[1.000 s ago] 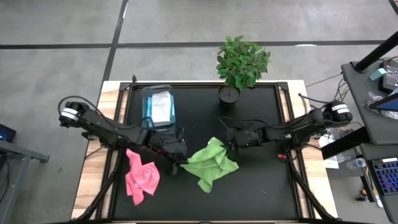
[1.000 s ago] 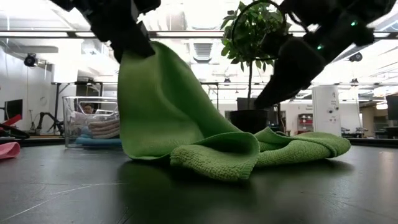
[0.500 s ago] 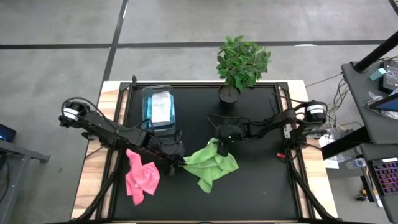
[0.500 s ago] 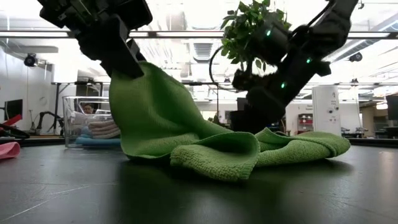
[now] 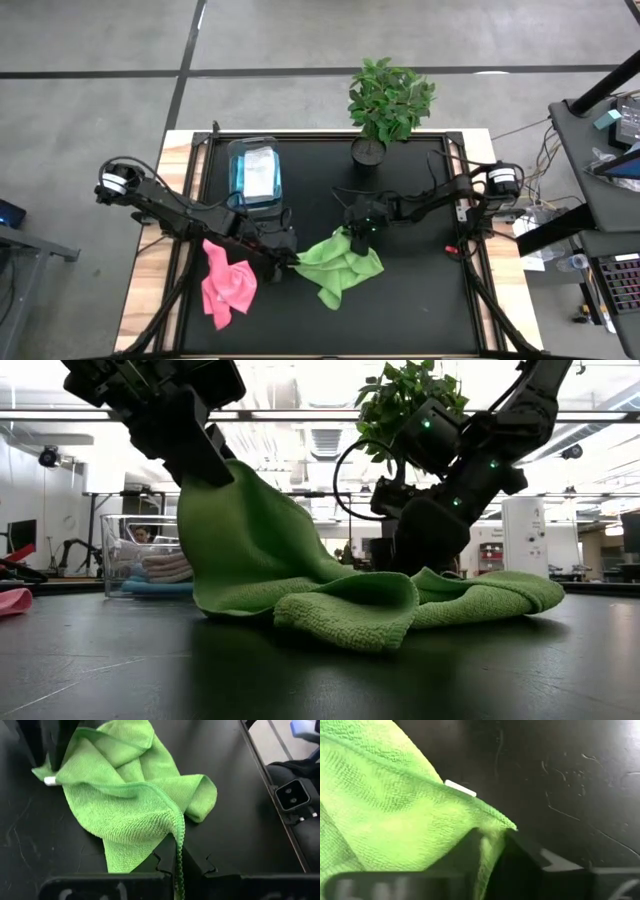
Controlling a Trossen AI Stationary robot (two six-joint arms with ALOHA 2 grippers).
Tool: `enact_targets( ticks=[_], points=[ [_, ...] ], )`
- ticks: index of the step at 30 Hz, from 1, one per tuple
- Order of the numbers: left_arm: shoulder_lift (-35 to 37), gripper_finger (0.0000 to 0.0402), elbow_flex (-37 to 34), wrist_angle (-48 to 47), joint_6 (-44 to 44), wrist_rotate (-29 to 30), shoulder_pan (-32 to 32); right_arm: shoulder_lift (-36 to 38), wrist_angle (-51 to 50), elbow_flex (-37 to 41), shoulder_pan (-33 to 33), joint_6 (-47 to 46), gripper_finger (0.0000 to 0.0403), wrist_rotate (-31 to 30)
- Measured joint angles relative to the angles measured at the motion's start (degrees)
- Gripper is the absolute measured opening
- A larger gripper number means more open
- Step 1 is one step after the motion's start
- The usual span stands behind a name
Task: Fold microfiber towels
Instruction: Fold the green microfiber towel
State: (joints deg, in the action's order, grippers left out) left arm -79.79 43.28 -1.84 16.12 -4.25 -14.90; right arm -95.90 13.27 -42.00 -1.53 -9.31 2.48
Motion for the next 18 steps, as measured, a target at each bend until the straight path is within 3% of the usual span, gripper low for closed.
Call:
enact_targets(
  ticks=[4, 10, 18],
  points=[
    [0.0, 0.0, -0.3, 1.7, 0.0, 0.0, 0.0, -0.5, 0.8, 0.0, 0.2, 0.4, 0.0018, 1.0],
    [0.1, 0.0, -0.2, 1.2, 0.1, 0.0, 0.1, 4.5, -0.3, 0.2, 2.0, 2.7, 0.0009, 0.4],
    [3.3, 0.0, 4.5, -2.5, 0.0, 0.2, 1.0, 21.9, -6.1, 0.1, 8.1, 8.0, 0.0009, -6.8]
  ],
)
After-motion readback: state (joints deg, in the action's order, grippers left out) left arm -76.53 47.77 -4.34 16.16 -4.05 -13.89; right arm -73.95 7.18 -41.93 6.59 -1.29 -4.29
